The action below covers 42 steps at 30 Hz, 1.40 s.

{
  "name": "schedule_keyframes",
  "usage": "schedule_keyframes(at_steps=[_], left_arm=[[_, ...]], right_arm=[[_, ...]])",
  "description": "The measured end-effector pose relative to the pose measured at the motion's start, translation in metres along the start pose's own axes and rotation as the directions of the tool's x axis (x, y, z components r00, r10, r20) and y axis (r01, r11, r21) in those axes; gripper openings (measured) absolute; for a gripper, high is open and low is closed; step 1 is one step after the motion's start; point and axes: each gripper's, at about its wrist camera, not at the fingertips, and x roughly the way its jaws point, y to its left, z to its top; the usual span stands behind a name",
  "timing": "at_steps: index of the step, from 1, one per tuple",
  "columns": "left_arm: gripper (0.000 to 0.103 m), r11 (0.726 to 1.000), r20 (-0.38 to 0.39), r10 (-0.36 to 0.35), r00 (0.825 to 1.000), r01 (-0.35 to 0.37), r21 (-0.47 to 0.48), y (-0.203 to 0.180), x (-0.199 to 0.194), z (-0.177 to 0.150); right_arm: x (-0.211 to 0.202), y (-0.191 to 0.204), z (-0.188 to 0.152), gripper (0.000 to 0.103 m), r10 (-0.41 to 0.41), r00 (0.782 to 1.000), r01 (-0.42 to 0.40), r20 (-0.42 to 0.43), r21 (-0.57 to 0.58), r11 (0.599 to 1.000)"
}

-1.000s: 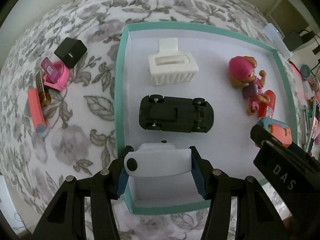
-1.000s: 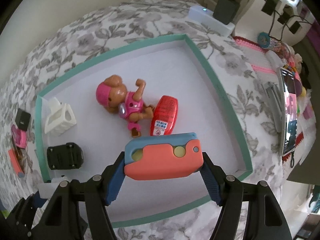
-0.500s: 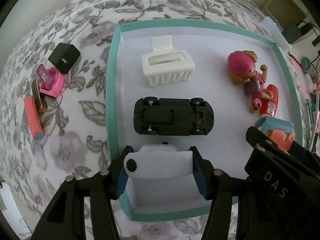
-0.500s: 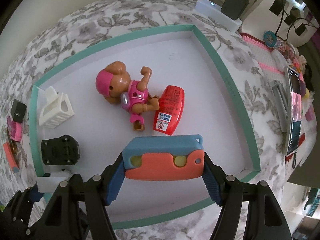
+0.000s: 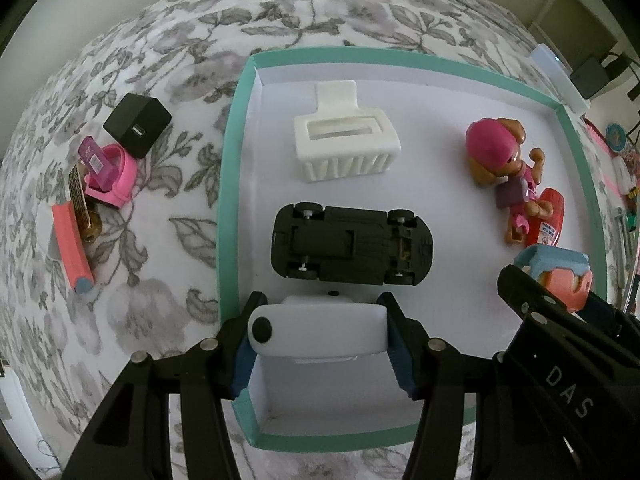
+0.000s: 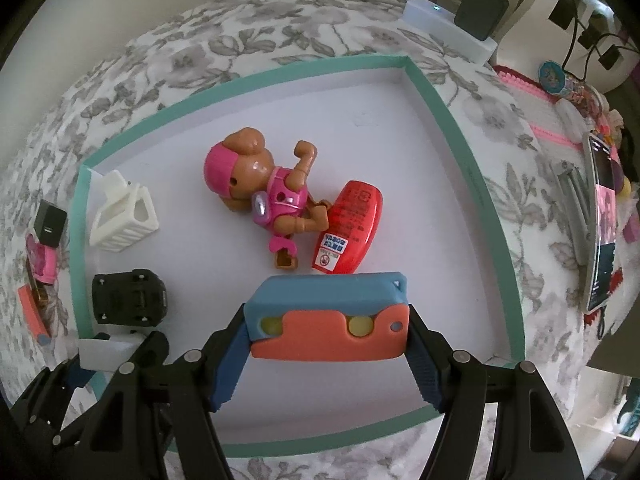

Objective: Organize rigid objects
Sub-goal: 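Open the left tool to drop the strap while the right tool drops the case, then move both open tools from the tray back toward the pile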

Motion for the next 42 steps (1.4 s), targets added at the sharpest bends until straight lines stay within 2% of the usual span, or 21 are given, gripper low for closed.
schedule_keyframes(at_steps=[5,6,8,16,18,22,28,34,36,42], left_arm=[[0.061,1.000,-0.003,-0.019,1.000,0.019,-0.001,0.001,-0.007,0.000],[0.064,1.000,0.002,-0.012,1.000,0.012,0.001,0.002,-0.009,0.001],[0.071,1.000,0.028,-0.004,1.000,0.004,0.005,0.001,-0.020,0.000],[0.073,0.999,0.135,-0.039,0.990,0.041,-0.015,0.004,-0.059,0.003],[0.083,0.999,0.160,-0.031,0.987,0.036,-0.031,0.003,-0.068,0.001],[0.083,0.996,0.194,0.017,0.981,0.001,-0.092,0.013,-0.074,0.001],[0.083,0.969,0.205,0.097,0.974,-0.045,-0.241,0.045,-0.074,0.001],[0.086,0.934,0.173,0.120,0.978,-0.052,-0.354,0.075,-0.067,-0.002],[0.094,0.924,0.160,0.123,0.979,-0.054,-0.378,0.082,-0.063,-0.003],[0.094,0.909,0.144,0.115,0.983,-0.046,-0.415,0.095,-0.058,-0.004]], right_arm=[[-0.009,0.000,0.004,0.077,-0.017,0.999,0.017,0.030,-0.016,1.000],[-0.012,0.000,0.004,0.077,-0.015,0.999,0.016,0.037,-0.016,1.000],[-0.018,-0.002,0.007,0.077,-0.007,0.998,0.007,0.060,-0.005,1.000],[-0.051,-0.011,0.013,0.077,0.004,0.981,-0.015,0.194,0.054,0.998],[-0.059,-0.013,0.013,0.077,0.008,0.975,-0.023,0.223,0.067,0.998],[-0.068,-0.016,0.015,0.077,0.001,0.962,-0.029,0.271,0.100,0.995],[-0.061,-0.017,0.015,0.077,0.007,0.968,-0.032,0.250,0.099,0.995],[-0.040,0.008,0.012,0.077,0.016,0.980,-0.012,0.198,-0.023,1.000],[-0.036,0.014,0.011,0.085,0.020,0.982,-0.011,0.190,-0.048,0.999],[-0.030,0.020,0.008,0.091,0.034,0.983,-0.021,0.181,-0.076,0.997]])
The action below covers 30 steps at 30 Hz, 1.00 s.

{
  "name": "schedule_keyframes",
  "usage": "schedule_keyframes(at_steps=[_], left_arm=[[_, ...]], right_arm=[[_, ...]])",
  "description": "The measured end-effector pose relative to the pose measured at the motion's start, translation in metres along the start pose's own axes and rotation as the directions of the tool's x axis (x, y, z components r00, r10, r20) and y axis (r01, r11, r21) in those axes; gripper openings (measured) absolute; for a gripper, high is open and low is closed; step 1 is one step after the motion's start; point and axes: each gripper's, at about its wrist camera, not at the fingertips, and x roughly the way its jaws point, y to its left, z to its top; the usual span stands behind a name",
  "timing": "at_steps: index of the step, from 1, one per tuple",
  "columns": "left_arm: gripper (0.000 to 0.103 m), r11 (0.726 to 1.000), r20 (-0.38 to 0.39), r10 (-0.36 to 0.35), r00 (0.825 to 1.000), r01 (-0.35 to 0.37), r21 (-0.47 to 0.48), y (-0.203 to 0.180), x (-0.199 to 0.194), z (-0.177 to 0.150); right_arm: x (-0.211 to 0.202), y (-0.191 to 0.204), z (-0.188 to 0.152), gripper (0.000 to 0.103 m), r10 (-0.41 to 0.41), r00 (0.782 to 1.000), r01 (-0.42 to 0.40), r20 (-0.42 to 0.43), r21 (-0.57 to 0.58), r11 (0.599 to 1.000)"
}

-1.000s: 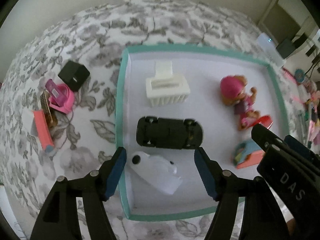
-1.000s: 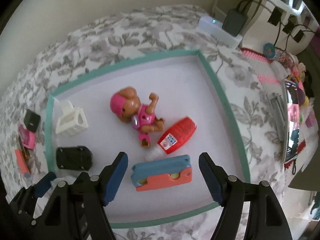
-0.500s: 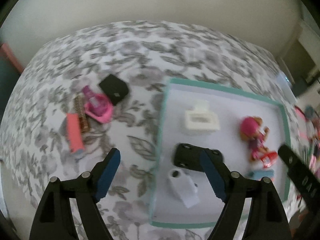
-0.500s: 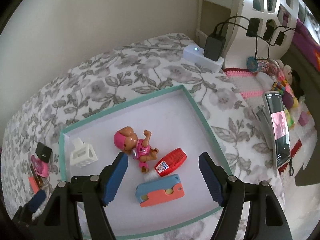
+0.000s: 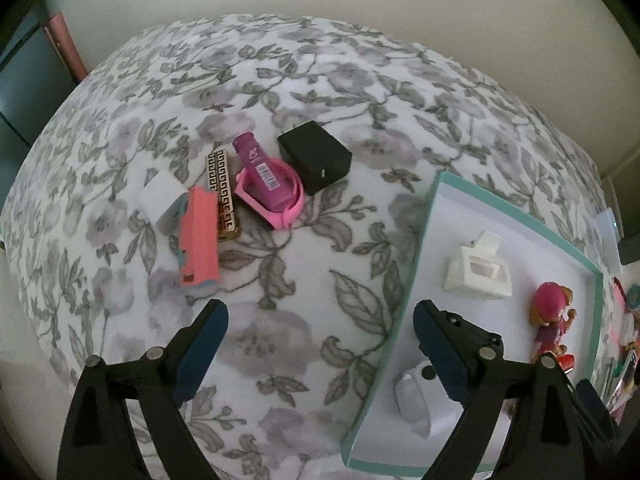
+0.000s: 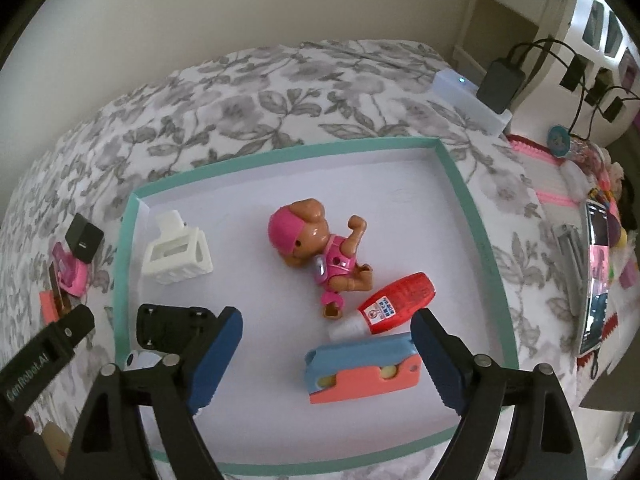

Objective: Organize rigid objects
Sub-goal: 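Move both open tools from the tray back toward the pile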

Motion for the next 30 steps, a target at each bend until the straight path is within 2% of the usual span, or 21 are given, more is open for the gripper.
schedule_keyframes(at_steps=[1,2,14,17,20,23,26,30], left_arm=[[0.094,1.000,-0.001,0.003,1.000,-0.003,0.000,0.001,0.000,-0.001],[0.094,1.000,-0.002,0.005,1.000,-0.005,0.000,0.001,0.001,-0.001],[0.094,1.000,0.008,0.007,1.000,-0.007,0.027,-0.003,0.001,0.000],[0.094,1.000,0.011,0.006,1.000,-0.006,0.015,0.000,-0.001,0.001],[0.094,1.000,0.041,0.012,0.999,-0.011,-0.021,0.011,-0.009,0.006],[0.094,0.997,0.080,0.055,0.995,-0.051,-0.054,0.026,-0.013,0.013],[0.094,0.991,0.069,0.068,0.995,-0.060,-0.116,0.050,-0.008,0.018],[0.094,0.978,0.042,0.045,0.998,-0.035,-0.203,0.082,0.000,0.021]], right_arm=[[0.000,0.000,0.000,0.095,0.000,1.000,0.000,0.000,-0.001,1.000],[0.001,0.001,0.000,0.103,0.001,1.000,-0.001,0.001,-0.003,1.000],[0.002,0.005,0.000,0.103,0.007,1.000,-0.007,-0.002,-0.023,1.000],[-0.003,0.010,0.000,0.103,0.032,0.999,-0.032,0.009,-0.023,0.999],[-0.009,0.020,0.000,0.103,0.061,0.998,-0.060,0.030,-0.049,0.997],[-0.014,0.031,0.000,0.103,0.084,0.996,-0.081,0.041,-0.068,0.994],[-0.018,0.042,0.000,0.103,0.123,0.991,-0.119,0.047,-0.076,0.990],[-0.020,0.065,-0.003,0.103,0.177,0.984,-0.171,0.036,-0.118,0.978]])
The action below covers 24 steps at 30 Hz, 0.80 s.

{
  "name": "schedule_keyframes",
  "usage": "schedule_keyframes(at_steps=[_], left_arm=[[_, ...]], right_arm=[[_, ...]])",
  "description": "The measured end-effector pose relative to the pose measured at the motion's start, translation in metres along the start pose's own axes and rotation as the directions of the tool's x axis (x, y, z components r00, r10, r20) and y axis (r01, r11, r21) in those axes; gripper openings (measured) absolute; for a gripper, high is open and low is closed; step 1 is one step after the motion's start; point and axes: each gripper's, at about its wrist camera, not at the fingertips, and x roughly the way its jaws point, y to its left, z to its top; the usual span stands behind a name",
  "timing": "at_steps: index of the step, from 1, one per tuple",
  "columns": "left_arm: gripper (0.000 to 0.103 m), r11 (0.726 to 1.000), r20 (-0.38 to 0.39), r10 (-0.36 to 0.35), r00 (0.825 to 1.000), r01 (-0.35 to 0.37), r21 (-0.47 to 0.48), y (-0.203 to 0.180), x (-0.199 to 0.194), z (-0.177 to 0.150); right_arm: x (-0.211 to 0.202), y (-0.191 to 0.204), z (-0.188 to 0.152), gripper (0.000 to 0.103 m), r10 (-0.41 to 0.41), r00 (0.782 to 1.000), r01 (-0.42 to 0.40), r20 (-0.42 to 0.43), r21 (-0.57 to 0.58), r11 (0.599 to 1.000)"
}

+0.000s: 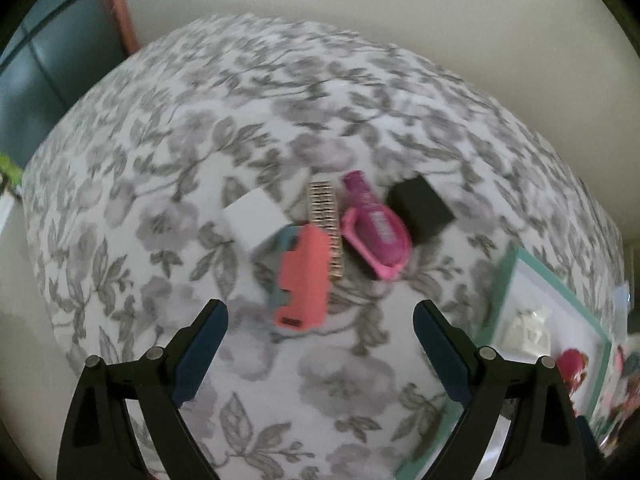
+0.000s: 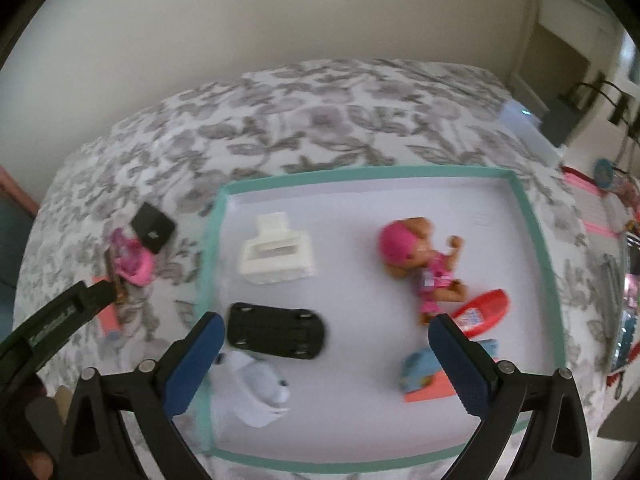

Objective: Organize rigid objects
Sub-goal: 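Move both open tools from the tray back toward the pile, then grasp the second coral-blue case with the left tool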

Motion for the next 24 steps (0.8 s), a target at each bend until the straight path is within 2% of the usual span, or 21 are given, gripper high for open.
schedule_keyframes(at_steps=[5,14,24], left_arm=[[0.094,0.999,-0.013,-0.021,1.000,0.020,-0.051,0.025,0.008,0.010],[0.094,0.998,-0.007,-0.056,0.998,0.056,-0.004,0.047,0.015,0.034],[0.094,0.986,-0.094,-0.153,0.984,0.158,0.048,0.039,0.042,0.030]], right_arm=[[0.006,0.027,0.000,0.103,0.061,0.998,-0.061,-0.012,-0.055,0.997],[0.019,0.072,0.006,0.103,0.124,0.991,-0.129,-0.043,-0.136,0.982],[0.037,0.107,0.011,0.103,0.103,0.992,-0.117,-0.071,-0.236,0.965]])
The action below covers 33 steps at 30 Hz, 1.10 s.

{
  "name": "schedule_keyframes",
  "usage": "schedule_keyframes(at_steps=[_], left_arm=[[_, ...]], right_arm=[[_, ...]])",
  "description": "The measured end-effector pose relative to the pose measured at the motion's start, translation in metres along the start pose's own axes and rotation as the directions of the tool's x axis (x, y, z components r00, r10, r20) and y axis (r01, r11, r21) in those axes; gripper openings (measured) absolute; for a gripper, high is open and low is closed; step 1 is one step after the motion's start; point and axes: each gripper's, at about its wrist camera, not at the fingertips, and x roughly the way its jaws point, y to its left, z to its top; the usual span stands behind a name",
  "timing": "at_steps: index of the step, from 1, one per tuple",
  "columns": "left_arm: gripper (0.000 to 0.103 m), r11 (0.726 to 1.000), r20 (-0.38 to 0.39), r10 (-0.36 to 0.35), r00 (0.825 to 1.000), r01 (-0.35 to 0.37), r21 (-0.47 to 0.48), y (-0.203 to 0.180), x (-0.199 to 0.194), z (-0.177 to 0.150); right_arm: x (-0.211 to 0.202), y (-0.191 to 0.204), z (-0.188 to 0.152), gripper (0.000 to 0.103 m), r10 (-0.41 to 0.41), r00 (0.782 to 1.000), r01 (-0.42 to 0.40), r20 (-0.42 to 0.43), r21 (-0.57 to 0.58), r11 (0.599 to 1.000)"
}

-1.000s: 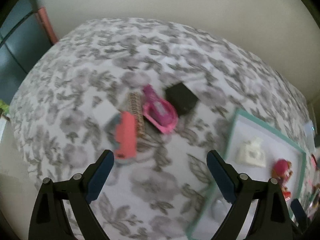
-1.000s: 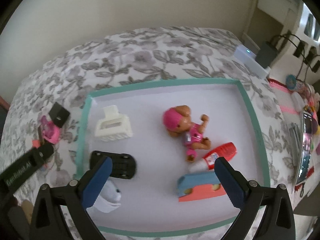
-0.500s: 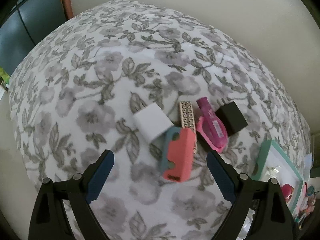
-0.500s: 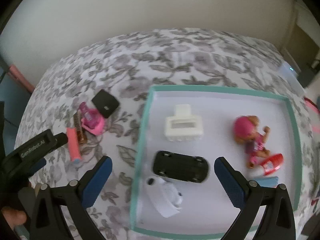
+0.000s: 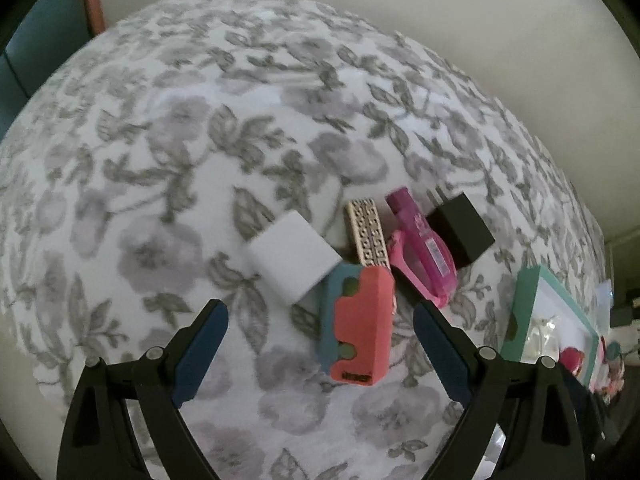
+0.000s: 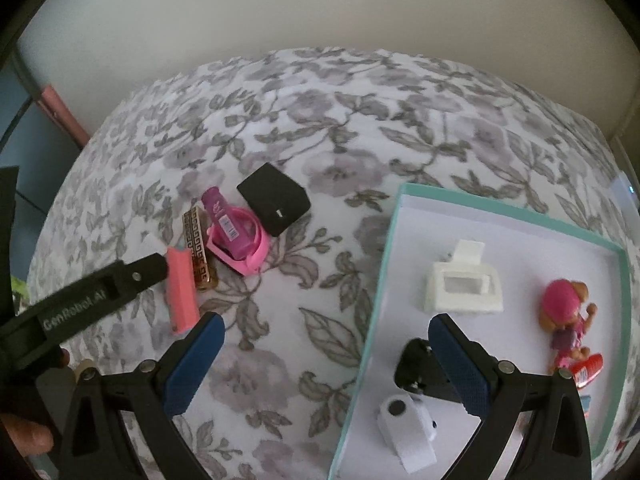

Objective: Organize rigid objects
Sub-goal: 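Grasp the second coral-blue case with the left tool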

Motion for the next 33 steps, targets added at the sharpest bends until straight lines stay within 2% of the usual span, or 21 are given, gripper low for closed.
schedule_keyframes(at_steps=[8,11,16,19,21,25,33], left_arm=[[0.092,1.000,-0.041,-0.015,0.999,0.016,0.013,-0.005,0.023,-0.007],[0.080,0.999,-0.045,-0.029,0.999,0.030,0.012,-0.006,0.024,-0.008],[0.069,0.999,-0.034,-0.040,0.999,0.040,0.017,-0.005,0.023,-0.007],[0.057,0.998,-0.031,-0.057,0.998,0.058,0.026,-0.007,0.022,-0.008],[0.045,0.996,-0.033,-0.082,0.996,0.083,0.028,-0.010,0.023,-0.008],[0.043,0.995,-0.034,-0.093,0.995,0.094,0.039,-0.015,0.024,-0.008],[0.043,0.994,-0.010,-0.106,0.994,0.106,-0.006,0.000,0.016,-0.007]], right_arm=[[0.011,-0.001,0.000,0.103,-0.025,0.999,0.025,-0.020,-0.021,0.999],[0.012,-0.002,-0.001,0.103,-0.030,0.999,0.029,-0.024,-0.026,0.999],[0.011,-0.002,-0.001,0.103,-0.037,0.999,0.036,-0.020,-0.022,0.999],[0.011,-0.002,-0.001,0.103,-0.038,0.999,0.038,-0.020,-0.025,0.999],[0.012,-0.002,-0.001,0.103,-0.040,0.999,0.040,-0.021,-0.025,0.999],[0.012,-0.003,-0.002,0.103,-0.046,0.999,0.045,-0.026,-0.022,0.999],[0.011,-0.001,0.000,0.103,-0.030,0.999,0.030,-0.013,-0.027,0.999]])
